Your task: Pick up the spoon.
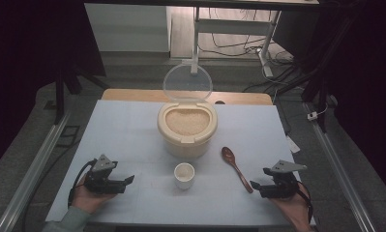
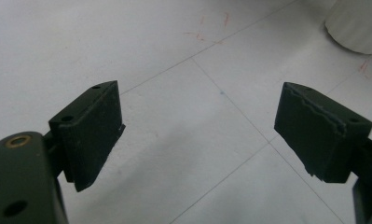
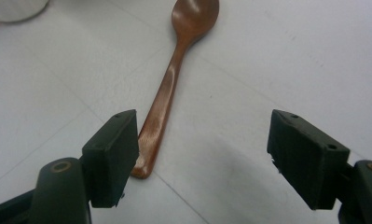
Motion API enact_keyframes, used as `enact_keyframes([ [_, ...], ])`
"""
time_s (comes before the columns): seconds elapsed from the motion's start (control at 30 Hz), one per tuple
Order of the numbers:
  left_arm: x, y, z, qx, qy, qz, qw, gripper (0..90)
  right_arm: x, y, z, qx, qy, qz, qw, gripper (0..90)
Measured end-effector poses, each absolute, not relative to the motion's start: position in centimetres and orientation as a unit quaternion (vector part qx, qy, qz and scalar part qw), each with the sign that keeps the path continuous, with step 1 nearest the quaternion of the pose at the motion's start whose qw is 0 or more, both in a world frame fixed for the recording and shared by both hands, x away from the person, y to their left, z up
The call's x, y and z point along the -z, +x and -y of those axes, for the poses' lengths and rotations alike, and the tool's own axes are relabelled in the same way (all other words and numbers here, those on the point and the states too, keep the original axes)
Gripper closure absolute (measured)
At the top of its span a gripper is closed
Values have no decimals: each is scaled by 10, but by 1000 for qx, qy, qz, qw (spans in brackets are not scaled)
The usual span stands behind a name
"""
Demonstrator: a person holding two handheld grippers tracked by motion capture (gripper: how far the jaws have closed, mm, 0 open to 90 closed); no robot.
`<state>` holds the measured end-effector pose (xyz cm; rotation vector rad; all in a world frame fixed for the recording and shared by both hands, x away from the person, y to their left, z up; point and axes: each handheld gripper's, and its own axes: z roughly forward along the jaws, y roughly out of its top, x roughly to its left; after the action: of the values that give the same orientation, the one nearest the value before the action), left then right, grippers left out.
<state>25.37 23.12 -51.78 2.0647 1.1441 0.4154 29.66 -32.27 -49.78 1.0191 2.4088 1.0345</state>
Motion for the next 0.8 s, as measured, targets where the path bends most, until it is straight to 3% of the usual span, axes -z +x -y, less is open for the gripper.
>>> enact_keyframes([
  [0.8,518,252,-231,-166,805,-442,361,144,487,297,319,-356,372,-842,163,261],
])
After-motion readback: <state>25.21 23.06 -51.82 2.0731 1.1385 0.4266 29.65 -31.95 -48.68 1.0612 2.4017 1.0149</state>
